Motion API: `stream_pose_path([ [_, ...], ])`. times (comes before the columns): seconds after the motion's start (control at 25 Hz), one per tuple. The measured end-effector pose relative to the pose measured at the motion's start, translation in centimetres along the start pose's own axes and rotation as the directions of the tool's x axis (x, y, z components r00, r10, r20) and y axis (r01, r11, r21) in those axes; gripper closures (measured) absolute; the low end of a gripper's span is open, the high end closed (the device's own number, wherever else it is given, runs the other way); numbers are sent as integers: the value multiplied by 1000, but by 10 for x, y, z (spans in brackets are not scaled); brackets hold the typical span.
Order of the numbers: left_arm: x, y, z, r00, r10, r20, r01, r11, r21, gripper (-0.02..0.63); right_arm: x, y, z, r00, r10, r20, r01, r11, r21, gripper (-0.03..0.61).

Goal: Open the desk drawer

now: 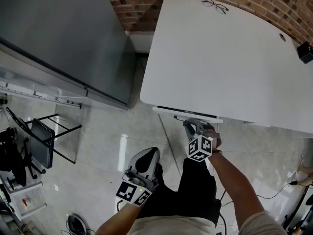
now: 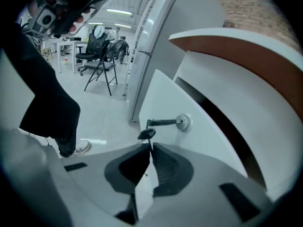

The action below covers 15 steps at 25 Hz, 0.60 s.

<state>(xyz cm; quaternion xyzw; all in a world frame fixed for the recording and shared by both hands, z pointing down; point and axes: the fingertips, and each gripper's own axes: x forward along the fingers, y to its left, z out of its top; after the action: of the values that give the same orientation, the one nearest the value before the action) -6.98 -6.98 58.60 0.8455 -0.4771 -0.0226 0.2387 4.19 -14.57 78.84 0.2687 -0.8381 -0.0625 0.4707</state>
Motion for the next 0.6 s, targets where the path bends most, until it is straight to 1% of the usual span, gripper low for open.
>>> stream_pose_path([
  [0.4,-2,-3,4,1000,6,-27,-7,1000,-15,606,-15,25,1,1000,24,11,-24,999,47,551],
  [0.6,-2,-6,3,999,7,-43,-8,1000,-23,606,-18,28,1,999,29,14,-30,997,72,551],
])
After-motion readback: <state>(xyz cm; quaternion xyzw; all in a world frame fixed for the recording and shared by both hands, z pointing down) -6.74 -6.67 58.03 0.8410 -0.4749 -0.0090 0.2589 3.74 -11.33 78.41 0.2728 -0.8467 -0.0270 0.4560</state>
